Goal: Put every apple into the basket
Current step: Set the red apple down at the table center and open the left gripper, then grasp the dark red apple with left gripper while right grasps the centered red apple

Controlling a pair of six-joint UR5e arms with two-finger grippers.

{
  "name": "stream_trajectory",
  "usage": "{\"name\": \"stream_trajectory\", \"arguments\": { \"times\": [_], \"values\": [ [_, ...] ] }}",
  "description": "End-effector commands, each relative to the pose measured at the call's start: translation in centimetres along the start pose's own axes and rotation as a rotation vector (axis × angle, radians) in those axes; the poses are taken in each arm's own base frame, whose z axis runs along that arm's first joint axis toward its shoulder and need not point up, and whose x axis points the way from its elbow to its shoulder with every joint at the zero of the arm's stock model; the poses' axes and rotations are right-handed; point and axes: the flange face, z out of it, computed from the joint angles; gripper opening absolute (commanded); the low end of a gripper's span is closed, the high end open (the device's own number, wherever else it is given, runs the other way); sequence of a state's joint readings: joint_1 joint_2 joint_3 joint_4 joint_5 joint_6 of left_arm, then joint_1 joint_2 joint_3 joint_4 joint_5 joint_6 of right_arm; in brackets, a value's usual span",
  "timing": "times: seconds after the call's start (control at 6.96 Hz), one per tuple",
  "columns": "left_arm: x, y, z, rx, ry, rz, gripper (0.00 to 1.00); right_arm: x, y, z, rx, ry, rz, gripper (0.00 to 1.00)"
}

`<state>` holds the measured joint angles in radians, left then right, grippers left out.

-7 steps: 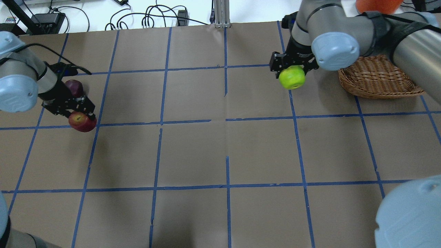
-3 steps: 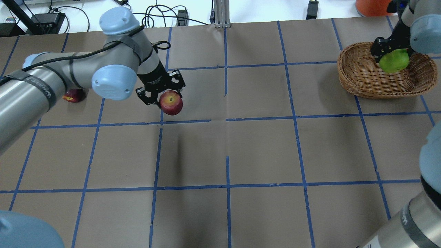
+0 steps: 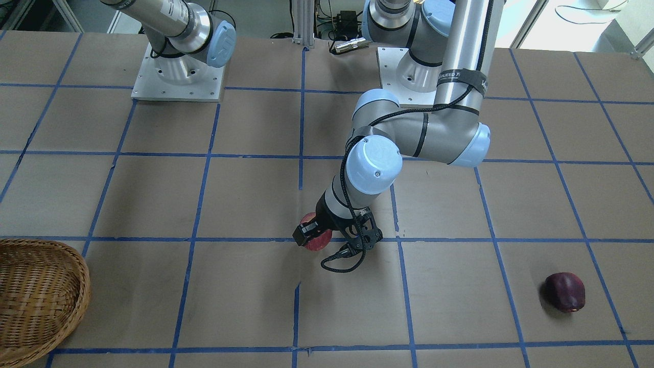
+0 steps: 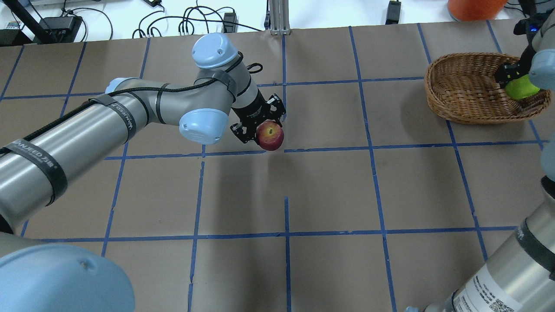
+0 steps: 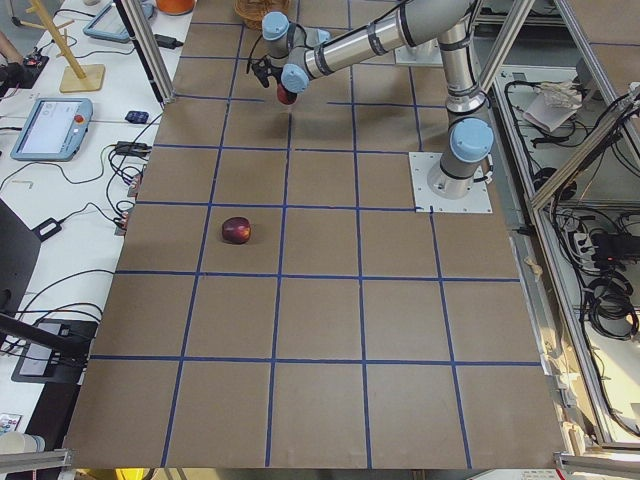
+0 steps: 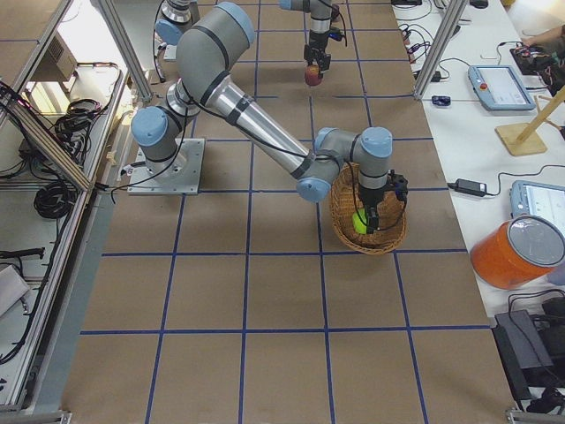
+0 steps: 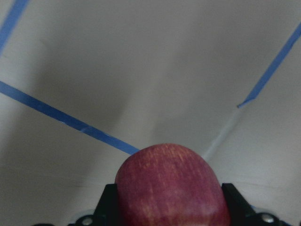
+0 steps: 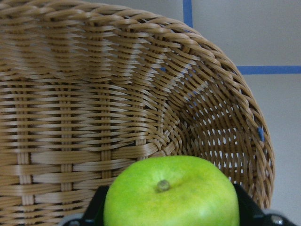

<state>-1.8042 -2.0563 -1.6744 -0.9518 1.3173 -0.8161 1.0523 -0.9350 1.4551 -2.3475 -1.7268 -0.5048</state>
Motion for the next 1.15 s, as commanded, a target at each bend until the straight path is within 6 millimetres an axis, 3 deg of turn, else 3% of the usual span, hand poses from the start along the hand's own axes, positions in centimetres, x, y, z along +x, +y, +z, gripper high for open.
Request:
{"name": "stream_trajectory", "arguments": {
  "times": [0.0, 0.14, 0.29, 0.43, 0.72, 0.86, 1.01],
  "values": [
    [0.4, -0.2, -0.9, 0.007, 0.020, -0.012, 1.00, 0.4, -0.5, 1.2, 0.012, -0.002, -0.006, 0.97],
    [0.2, -0.3, -2.8, 0.010, 0.021, -0.013, 1.00, 0.8, -0.8, 0.2, 0.017, 0.001, -0.002, 1.00],
    [-1.2, -3.4, -6.4, 0.032, 0.036, -0.030, 1.00, 0.2, -1.0, -0.6, 0.021, 0.006, -0.012, 1.00],
    [-3.2, -7.5, -11.2, 0.043, 0.038, 0.015, 1.00, -1.1, -1.3, -3.8, 0.024, -0.013, -0.032, 1.00],
    [-8.8, -14.8, -18.5, 0.062, -0.047, 0.210, 1.00, -13.6, -1.5, -14.0, -0.020, -0.080, -0.120, 1.00],
    [-13.2, -18.8, -20.4, 0.084, -0.120, 0.341, 1.00, -20.3, -0.7, -15.7, -0.064, -0.223, -0.145, 1.00],
    [-17.7, -23.2, -20.6, 0.109, -0.181, 0.506, 1.00, -26.2, 0.0, -16.6, -0.108, -0.348, -0.076, 1.00]
  ]
}}
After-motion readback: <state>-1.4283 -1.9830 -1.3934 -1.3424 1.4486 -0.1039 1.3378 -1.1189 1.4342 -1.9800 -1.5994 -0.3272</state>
